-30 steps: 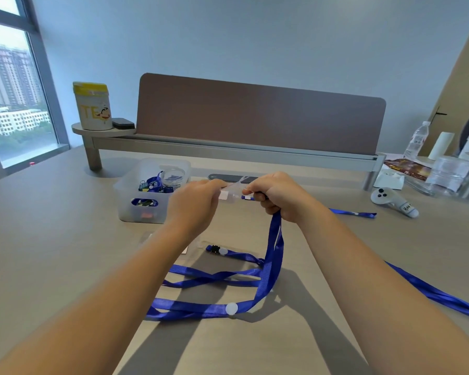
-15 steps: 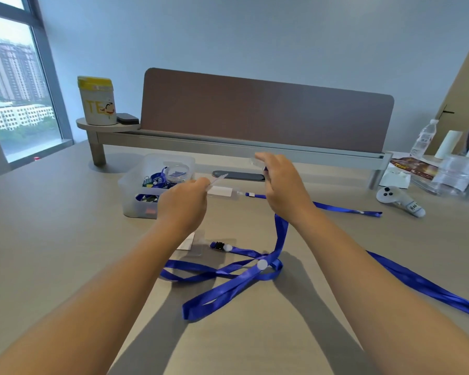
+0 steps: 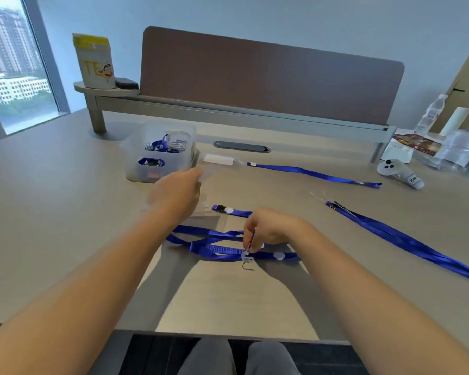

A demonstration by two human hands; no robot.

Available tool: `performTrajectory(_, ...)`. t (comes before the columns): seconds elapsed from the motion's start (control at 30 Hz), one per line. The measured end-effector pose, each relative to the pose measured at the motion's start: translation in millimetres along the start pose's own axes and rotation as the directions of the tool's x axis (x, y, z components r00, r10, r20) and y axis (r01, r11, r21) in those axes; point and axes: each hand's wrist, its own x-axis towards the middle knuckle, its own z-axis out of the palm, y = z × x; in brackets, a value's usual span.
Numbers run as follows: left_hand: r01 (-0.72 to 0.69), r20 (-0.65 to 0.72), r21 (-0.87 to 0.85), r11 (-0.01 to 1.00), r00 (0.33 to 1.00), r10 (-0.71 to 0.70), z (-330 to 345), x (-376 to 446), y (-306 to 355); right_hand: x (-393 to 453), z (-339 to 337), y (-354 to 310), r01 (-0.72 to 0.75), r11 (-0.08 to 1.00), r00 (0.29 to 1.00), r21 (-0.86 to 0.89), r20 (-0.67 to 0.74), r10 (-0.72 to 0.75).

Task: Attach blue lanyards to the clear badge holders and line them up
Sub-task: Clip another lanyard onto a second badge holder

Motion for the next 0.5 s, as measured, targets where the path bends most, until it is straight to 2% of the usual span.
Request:
performTrajectory(0.3,-0.002,0.020,0.051,0.999,1.000,0.001,-3.5,-21.8,6.1,-16.8,21.9,1.8,0.068,0.990,0.991,-0.121,-0.104,-0.081)
performTrajectory(0.5,-0.004,0.004,0.056,0.998,1.000,0.004,-6.7,-32.7,7.7,-18.0,28.6,4.1,0.058,0.970,0.975,-0.235,-0.194,-0.105)
